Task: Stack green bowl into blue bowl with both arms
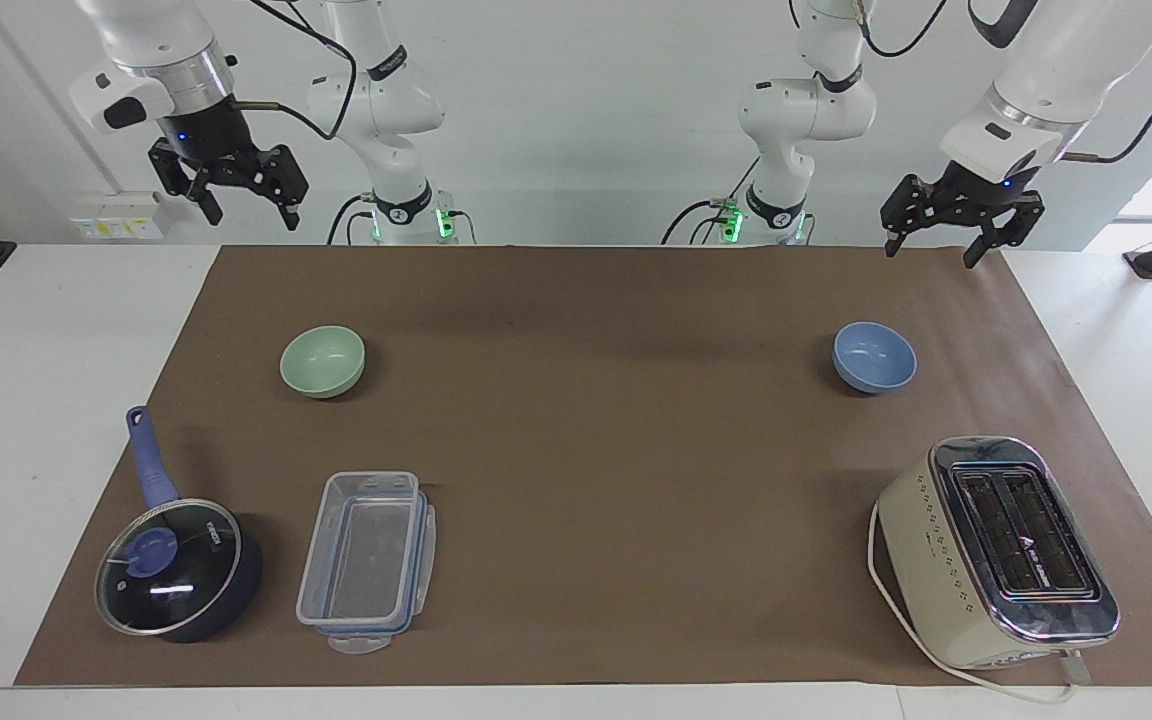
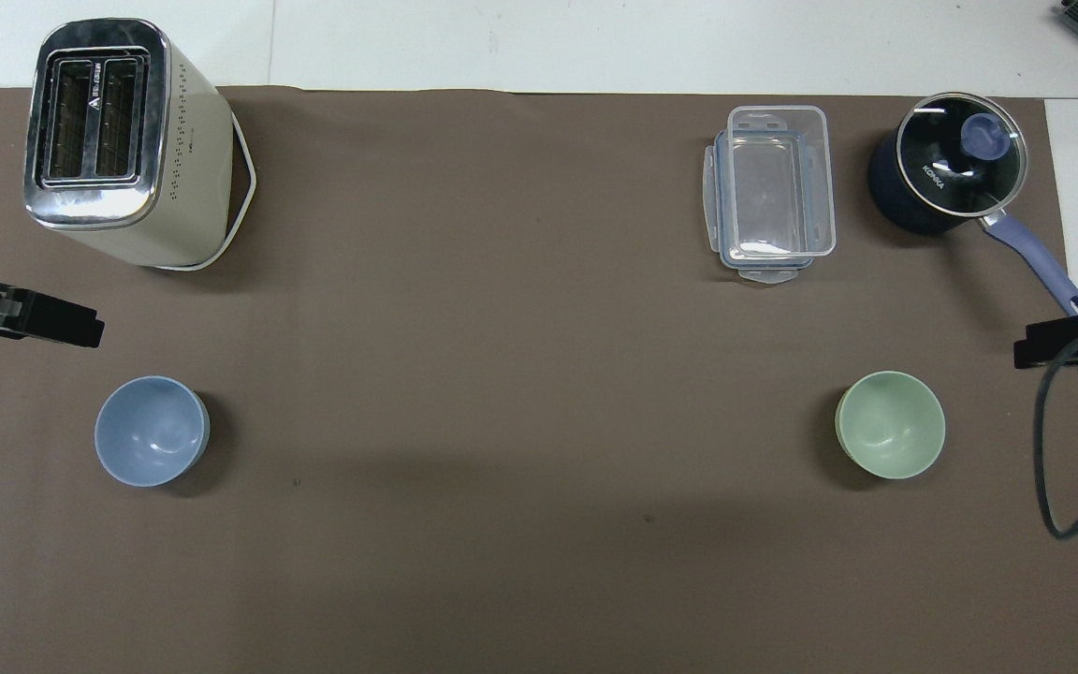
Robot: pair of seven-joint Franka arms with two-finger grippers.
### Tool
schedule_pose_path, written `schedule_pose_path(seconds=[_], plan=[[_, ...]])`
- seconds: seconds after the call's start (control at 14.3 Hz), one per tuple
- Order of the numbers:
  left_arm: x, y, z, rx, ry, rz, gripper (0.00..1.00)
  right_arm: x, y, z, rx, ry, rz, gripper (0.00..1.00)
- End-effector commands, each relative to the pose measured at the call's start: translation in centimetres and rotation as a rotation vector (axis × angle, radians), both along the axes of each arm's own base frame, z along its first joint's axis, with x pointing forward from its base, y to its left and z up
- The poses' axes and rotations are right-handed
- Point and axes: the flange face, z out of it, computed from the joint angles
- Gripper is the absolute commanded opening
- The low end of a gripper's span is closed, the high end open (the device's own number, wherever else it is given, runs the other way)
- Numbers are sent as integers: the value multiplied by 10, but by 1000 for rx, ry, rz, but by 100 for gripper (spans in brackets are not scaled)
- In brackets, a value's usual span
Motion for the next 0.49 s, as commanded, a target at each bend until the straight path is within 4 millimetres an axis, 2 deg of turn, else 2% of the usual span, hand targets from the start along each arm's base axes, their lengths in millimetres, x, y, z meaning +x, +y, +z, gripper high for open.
schedule_pose_path(seconds=[0.0,0.42], plan=[[-8,5,3,19,5,4,100,-4,-3,1,-2,7,18,100],[-7,-1,2,16,0,7,100,-4,-3,1,-2,7,17,100]])
